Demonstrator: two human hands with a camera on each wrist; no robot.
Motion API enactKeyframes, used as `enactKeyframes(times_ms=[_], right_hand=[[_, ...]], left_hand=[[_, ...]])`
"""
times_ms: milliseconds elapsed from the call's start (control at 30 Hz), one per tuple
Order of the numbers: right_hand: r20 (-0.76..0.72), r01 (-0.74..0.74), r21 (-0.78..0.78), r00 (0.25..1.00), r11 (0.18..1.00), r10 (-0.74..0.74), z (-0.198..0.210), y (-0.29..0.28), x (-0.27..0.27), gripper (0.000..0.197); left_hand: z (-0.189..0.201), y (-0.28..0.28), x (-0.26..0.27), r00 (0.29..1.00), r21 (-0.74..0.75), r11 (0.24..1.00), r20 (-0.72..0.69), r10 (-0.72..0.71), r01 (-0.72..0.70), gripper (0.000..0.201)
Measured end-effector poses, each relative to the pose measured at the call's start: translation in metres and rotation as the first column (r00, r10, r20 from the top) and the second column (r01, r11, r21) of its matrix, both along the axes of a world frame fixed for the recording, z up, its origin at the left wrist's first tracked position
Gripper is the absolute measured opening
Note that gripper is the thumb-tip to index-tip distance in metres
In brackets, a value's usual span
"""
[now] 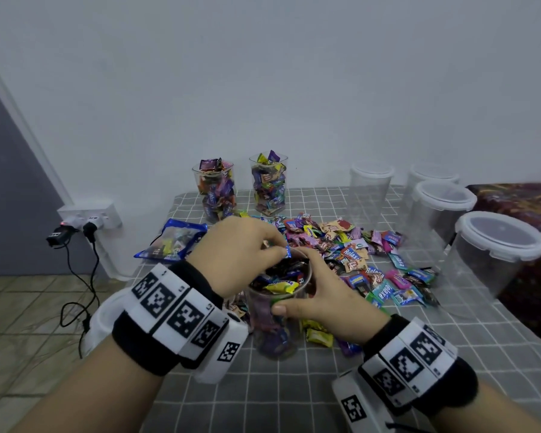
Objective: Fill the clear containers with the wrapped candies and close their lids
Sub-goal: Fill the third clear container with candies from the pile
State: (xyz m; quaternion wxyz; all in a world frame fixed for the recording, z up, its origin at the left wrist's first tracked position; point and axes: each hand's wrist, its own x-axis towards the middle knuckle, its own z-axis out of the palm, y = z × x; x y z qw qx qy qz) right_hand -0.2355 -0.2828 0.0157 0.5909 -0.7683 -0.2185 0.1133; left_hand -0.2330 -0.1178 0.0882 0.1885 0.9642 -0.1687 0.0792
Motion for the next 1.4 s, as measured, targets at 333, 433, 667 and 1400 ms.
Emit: enactKeyframes(times_ms=[333, 433, 667, 1400], right_hand=[[0.020, 0.012, 0.024, 1.000, 1.000, -0.013, -0.003, 0.001, 0.000, 0.069], [0.020, 0.015, 0.024, 1.000, 1.000, -0.015, -0.004, 0.000, 0.001, 0.069], [0.050, 0.019, -0.003, 0.999, 1.000, -0.018, -0.005, 0.000, 0.002, 0.070], [0.203, 0.334, -0.781, 0.935, 0.528, -0.291, -0.061, -0.049, 0.047, 0.078]], left_hand=[[0.002, -0.002, -0.004, 0.999, -0.042, 0.998, 0.003, -0.035, 0.035, 0.021], [0.006, 0.005, -0.007, 0.995, -0.172, 0.981, -0.020, -0.094, 0.089, 0.016], [-0.011, 0.004, -0.002, 0.974, -0.019, 0.976, -0.059, -0.218, 0.217, 0.019], [-0.075, 0.027, -0.010, 0.930, -0.681, 0.728, -0.314, -0.191, -0.080, 0.099]])
